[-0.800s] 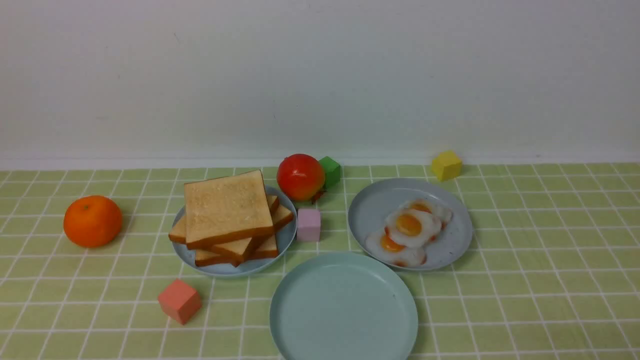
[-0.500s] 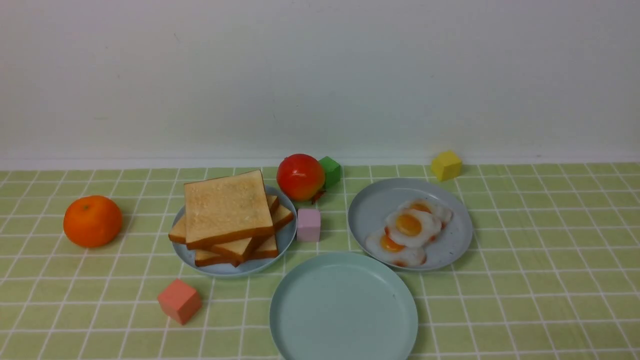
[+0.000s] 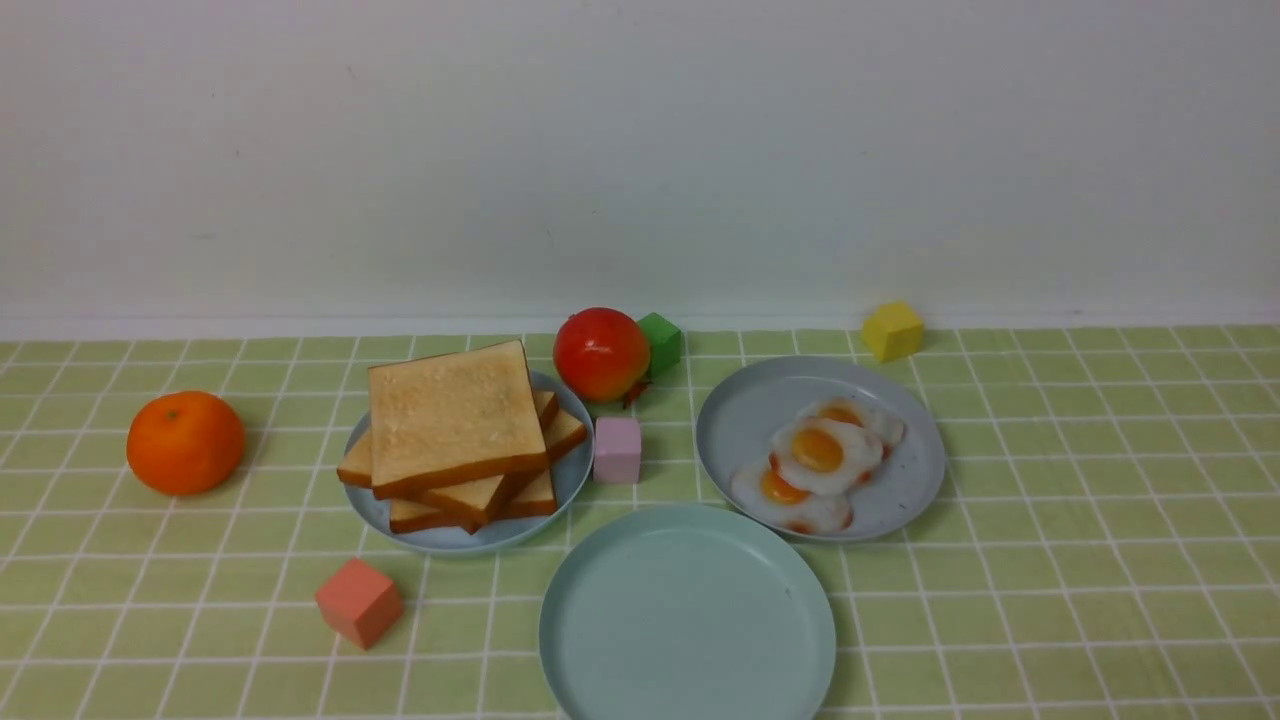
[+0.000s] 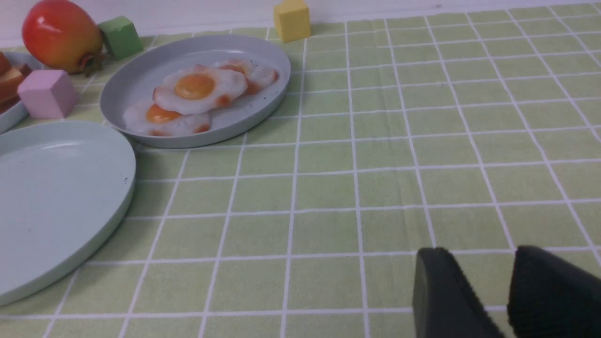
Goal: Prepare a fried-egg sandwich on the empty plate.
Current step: Use the left arm to grab a slice of bread
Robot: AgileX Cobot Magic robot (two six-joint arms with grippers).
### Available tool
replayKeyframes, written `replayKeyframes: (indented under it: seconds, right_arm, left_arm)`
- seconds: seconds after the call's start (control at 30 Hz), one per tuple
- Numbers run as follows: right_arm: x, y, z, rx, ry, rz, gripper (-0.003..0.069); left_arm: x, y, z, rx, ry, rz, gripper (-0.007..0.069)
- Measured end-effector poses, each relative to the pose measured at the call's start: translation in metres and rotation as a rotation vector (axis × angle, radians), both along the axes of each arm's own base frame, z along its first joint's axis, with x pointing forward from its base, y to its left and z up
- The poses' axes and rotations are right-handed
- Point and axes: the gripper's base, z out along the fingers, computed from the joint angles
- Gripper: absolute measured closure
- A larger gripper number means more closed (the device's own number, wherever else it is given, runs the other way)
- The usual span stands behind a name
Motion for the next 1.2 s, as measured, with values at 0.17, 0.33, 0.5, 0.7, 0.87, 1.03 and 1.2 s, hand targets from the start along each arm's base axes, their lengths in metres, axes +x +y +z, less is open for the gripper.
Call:
replayKeyframes:
  seconds: [0.17,0.33,0.5,0.7,0.87,1.03,1.2]
  right_arm:
    - [0.0,-0.001,0.0,-0.037,-0.002,-0.003,0.0418]
    - [0.0,-0.002,0.0,-0.045,-0.003,-0.004,0.0418]
    - [0.0,-0.002,0.0,-0.045,-0.003,-0.004,0.0418]
    - [0.001,-0.002,0.001,-0.044,-0.019,-0.004,0.0418]
    - [0.004,-0.001,0.01,-0.036,-0.145,-0.007,0.0418]
    - [0.005,-0.001,0.021,-0.028,-0.264,-0.009,0.0418]
    - [0.005,-0.001,0.025,-0.025,-0.307,-0.01,0.0418]
  left_arm:
    - [0.0,0.001,0.0,0.035,-0.012,0.002,0.0386]
    - [0.001,0.002,0.0,0.048,-0.017,0.003,0.0386]
    - [0.001,0.002,0.001,0.049,-0.024,0.002,0.0386]
    - [0.002,0.001,0.005,0.04,-0.077,-0.005,0.0386]
    - [0.003,-0.002,0.016,0.002,-0.188,-0.022,0.0386]
    - [0.004,-0.004,0.024,-0.027,-0.277,-0.036,0.0386]
    - [0.004,-0.004,0.025,-0.029,-0.286,-0.037,0.0386]
